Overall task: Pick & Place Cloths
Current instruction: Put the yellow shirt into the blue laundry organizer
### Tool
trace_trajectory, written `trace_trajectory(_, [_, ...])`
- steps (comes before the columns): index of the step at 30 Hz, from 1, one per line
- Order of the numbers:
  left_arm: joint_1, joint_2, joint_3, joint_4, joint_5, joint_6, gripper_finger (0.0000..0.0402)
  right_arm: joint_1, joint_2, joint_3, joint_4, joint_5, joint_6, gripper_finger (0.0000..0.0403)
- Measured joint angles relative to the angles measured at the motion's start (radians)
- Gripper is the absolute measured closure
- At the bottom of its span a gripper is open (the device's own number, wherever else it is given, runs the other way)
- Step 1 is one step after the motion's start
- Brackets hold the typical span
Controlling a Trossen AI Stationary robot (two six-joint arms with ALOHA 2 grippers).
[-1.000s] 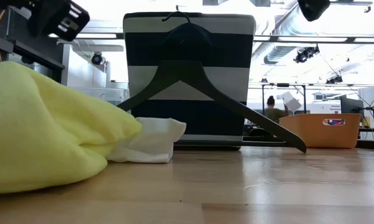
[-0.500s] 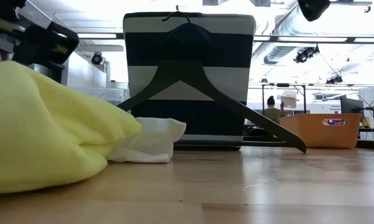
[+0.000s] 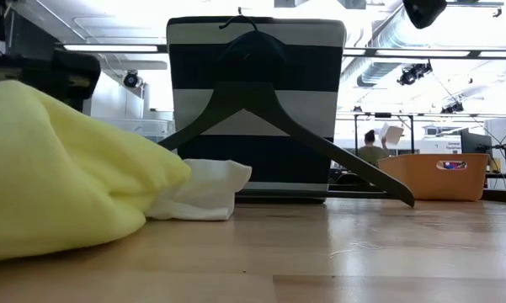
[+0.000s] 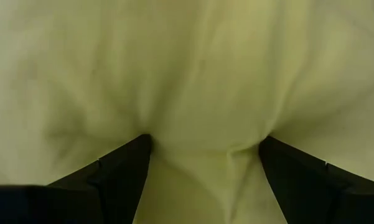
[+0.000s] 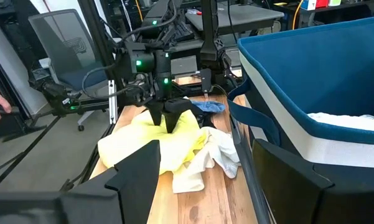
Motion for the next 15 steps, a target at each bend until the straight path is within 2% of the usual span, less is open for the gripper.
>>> trace_trajectory(4, [0.0, 0.03, 0.001, 0.004, -0.011, 0.008, 0.0113, 0.0, 0.0, 0.0, 0.0, 0.0, 0.0, 0.0156])
trace_trajectory(7, [0.0, 0.038, 0.001, 0.003, -0.022, 0.008, 0.0143, 0.0, 0.0, 0.0, 0.0, 0.0, 0.0, 0.0156])
trace_trajectory(15, [0.003, 0.038, 0.001, 0.0, -0.031, 0.005, 0.0284, 0.0, 0.0, 0.0, 0.0, 0.0, 0.0, 0.0156])
